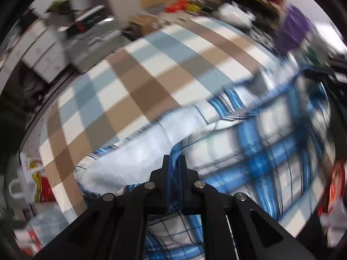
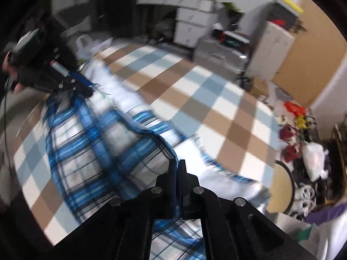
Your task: Fold large clothes
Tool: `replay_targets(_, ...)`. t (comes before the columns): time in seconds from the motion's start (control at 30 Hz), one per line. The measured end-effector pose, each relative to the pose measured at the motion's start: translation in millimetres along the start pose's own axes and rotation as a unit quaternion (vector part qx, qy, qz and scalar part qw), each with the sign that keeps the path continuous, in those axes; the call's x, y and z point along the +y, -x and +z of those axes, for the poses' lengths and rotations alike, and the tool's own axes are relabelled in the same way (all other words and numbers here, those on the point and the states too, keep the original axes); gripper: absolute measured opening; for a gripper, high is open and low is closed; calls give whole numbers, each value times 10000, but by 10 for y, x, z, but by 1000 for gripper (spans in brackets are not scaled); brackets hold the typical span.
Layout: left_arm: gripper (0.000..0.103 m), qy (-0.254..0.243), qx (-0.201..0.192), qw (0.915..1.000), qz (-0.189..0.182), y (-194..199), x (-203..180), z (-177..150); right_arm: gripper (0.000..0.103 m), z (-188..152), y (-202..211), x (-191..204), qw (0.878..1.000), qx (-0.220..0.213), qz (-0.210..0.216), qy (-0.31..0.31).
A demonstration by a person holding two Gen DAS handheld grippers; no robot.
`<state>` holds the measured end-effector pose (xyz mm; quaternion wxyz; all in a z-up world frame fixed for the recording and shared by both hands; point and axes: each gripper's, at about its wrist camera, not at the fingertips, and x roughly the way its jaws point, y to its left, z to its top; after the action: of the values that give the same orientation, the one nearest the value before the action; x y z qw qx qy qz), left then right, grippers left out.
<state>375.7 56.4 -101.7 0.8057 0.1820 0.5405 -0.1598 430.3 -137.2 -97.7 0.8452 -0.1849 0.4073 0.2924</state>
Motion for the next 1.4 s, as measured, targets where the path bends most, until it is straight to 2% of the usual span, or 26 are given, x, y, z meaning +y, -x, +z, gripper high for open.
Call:
replay_targets(0.03,0,52,-75,9998,158,-10,-17,29,1,30,9,-29,9999,-59,-105,-79)
replay_targets(0.1,0,193,-116,9997,57,-23,41,83,1,110,-7,-75,9993,-112,-244,-245)
replay_targets(0.27,0,356,-290,9986,273,2,149,220,1,239,-206,-156,9970,-5,-621,-466)
replay_targets(0.37,0,665,-231,9974,124,-104,343,208,1,312,-408,-255,9947,61,-811,-633)
replay_targets(0.47,0,674,-55,9973,285,-179,455,113,1,340,-695,-271,9928,364,-982,-578)
replay_targets(0.63,0,836,577,9948,114,-369,713,-112,1,256,-1262,-244,9877,1062,-1051,-460)
replay_targets(0.7,1,781,739,9942,-36,-425,777,-201,1,179,-1414,-225,9842,1465,-867,-481)
replay_targets(0.73,1,721,739,9946,-37,-425,785,-226,3,152,-1426,-198,9826,1568,-906,-408)
replay_targets(0.77,3,582,736,9956,-44,-435,779,-250,12,133,-1398,-169,9817,1596,-997,-299)
replay_targets(0.8,5,502,743,9960,-33,-448,774,-261,22,130,-1355,-145,9826,1537,-1014,-227)
replay_targets(0.83,17,462,766,9960,-43,-463,769,-269,28,131,-1265,-117,9853,1391,-980,-147)
replay_targets(0.87,32,423,784,9958,-190,-473,755,-268,42,133,-1145,-92,9876,1232,-967,-97)
replay_targets(0.9,37,406,746,9959,-325,-462,740,-266,53,139,-1035,-73,9891,1096,-982,-88)
replay_targets(1.0,46,144,528,9956,-759,-360,624,-233,60,119,-650,-38,9943,627,-829,-252)
replay_targets(1.07,79,-118,532,9964,-644,-387,531,-204,60,47,-375,19,9967,333,-627,-384)
replay_targets(1.17,80,-349,818,9960,-131,-643,507,-194,60,-21,-151,167,9979,72,-478,-425)
replay_targets(1.23,80,-245,1065,9939,-159,-823,542,-230,60,-123,-62,243,9984,-40,-193,-529)
replay_targets(1.3,79,-82,1058,9941,-238,-842,561,-240,60,-275,20,359,9982,-99,-9,-594)
replay_targets(1.33,68,-106,1062,9938,-309,-820,546,-240,60,-312,36,407,9981,-112,51,-602)
replay_targets(1.37,54,-172,1069,9935,-345,-792,522,-244,60,-400,64,457,9979,-134,103,-618)
replay_targets(1.4,47,-274,1075,9933,-315,-752,479,-251,60,-451,74,482,9979,-124,120,-631)
